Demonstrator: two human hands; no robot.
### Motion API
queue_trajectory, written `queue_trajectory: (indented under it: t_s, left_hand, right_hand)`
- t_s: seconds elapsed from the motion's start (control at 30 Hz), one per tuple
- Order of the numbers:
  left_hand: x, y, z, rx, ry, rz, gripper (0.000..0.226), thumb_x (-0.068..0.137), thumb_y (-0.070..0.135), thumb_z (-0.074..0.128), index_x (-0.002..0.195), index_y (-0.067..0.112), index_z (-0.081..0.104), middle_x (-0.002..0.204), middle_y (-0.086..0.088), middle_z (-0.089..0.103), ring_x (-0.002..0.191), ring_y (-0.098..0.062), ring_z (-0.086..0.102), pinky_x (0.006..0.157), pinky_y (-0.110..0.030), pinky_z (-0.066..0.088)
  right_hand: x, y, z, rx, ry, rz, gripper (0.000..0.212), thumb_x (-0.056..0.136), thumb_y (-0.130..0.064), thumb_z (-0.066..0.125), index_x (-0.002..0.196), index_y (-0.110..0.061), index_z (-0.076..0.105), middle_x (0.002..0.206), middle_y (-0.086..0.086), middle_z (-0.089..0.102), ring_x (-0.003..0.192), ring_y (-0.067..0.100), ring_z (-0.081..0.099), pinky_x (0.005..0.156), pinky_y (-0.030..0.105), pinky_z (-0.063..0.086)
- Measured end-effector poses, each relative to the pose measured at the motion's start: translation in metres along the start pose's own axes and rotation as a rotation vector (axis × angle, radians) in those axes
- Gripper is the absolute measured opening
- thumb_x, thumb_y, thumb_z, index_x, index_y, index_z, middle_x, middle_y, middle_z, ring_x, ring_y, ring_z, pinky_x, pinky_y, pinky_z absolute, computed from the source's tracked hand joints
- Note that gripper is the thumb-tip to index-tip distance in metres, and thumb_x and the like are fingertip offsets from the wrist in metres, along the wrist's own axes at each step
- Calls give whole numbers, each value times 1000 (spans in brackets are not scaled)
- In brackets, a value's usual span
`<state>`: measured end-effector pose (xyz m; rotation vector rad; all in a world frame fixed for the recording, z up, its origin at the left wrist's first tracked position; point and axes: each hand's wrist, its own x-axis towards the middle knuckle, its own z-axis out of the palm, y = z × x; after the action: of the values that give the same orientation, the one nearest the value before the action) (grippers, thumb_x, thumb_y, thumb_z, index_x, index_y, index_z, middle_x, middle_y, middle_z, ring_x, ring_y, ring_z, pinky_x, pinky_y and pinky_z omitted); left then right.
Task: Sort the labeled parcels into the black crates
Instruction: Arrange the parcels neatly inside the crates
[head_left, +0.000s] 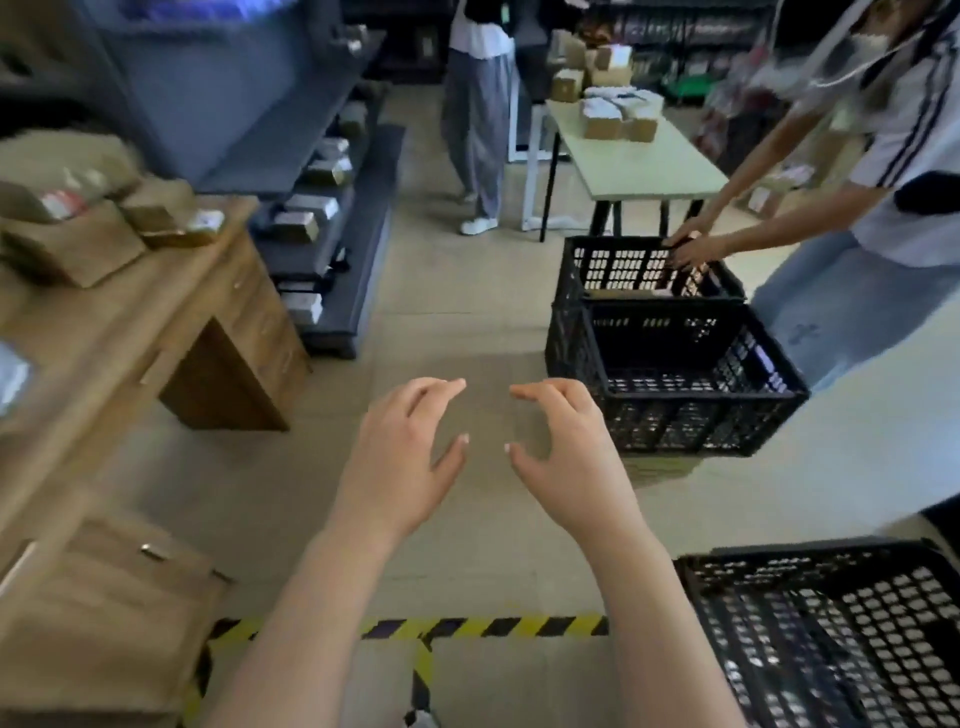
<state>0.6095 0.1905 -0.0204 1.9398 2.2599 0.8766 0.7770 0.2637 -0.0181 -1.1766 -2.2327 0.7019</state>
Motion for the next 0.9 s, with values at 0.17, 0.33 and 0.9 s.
queue_trajectory:
  t_s: [0.17, 0.33, 0.9]
  left_hand:
    - [-12, -96, -62, 73, 76, -191, 49, 90, 31, 64, 136, 22, 51, 128, 3, 53, 118, -14, 49, 99, -30, 39]
    - [-24, -157, -99, 99, 174, -382, 50, 88, 30, 66, 136, 23, 51, 127, 6, 53, 117, -8, 46, 99, -23, 37]
    - [20, -319, -166, 187, 496, -946, 48, 91, 35, 59, 137, 31, 46, 131, 12, 46, 120, -13, 45, 98, -41, 45]
  right_hand:
    - [57, -78, 79, 25, -158, -148, 52, 80, -17, 72, 128, -25, 54, 122, -6, 43, 116, 16, 46, 97, 27, 41]
    - [106, -136, 136, 44, -305, -300, 52, 80, -16, 72, 129, -24, 54, 120, -6, 43, 117, 17, 45, 99, 27, 39]
    - [292, -284, 303, 165, -690, -785, 50, 86, -22, 69, 131, -31, 51, 122, -12, 43, 119, 7, 42, 101, 24, 39]
